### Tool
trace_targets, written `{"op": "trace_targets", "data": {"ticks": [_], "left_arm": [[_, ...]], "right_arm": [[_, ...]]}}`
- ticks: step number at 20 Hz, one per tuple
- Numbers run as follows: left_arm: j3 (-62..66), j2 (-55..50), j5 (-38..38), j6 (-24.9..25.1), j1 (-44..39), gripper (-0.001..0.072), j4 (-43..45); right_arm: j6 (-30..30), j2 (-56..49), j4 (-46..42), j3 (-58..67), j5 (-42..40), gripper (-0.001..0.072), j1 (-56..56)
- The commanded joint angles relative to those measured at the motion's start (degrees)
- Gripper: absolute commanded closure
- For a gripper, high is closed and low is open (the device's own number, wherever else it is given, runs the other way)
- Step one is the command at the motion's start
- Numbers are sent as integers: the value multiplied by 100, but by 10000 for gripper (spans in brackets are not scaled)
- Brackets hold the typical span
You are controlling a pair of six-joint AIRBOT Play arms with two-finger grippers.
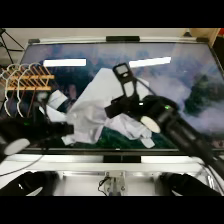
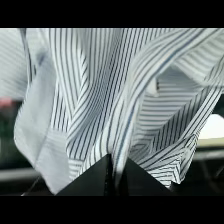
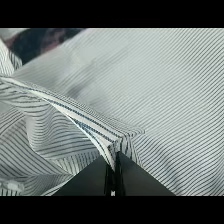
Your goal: Fold the shirts.
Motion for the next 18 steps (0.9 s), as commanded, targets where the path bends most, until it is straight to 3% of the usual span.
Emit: {"op": "trace_targets", "data": {"ticks": [1, 3, 5, 8, 9, 11, 13, 15, 18], "left_arm": [[1797, -7, 1279, 413, 323, 647, 310], [2863, -7, 2509, 726, 358, 648, 299], [3589, -7, 2815, 774, 358, 648, 286], [3888, -11, 1436, 1281, 358, 647, 199], [3849, -70, 634, 1478, 358, 648, 201], [3604, -280, -798, 1867, 358, 647, 201], [3084, -533, -1283, 2186, 358, 647, 197], [2341, -866, -1104, 2461, 361, 647, 199], [1399, -1545, -522, 2485, 358, 640, -61]], "right_arm": [[151, 1034, -1349, 68, -767, 631, 0], [389, 1622, -1799, 339, -1410, 631, 0], [778, 2046, -1902, 682, -1515, 631, 0], [1447, 2566, -1720, 879, -796, 631, 0], [1777, 2638, -1545, 879, -111, 631, 0], [1880, 2514, -750, 780, 1812, 631, 7], [1893, 2212, -55, 321, 2723, 631, 7], [1897, 1827, 380, -328, 2455, 631, 17], [1875, 1102, 765, -883, 1215, 631, 15]]}}
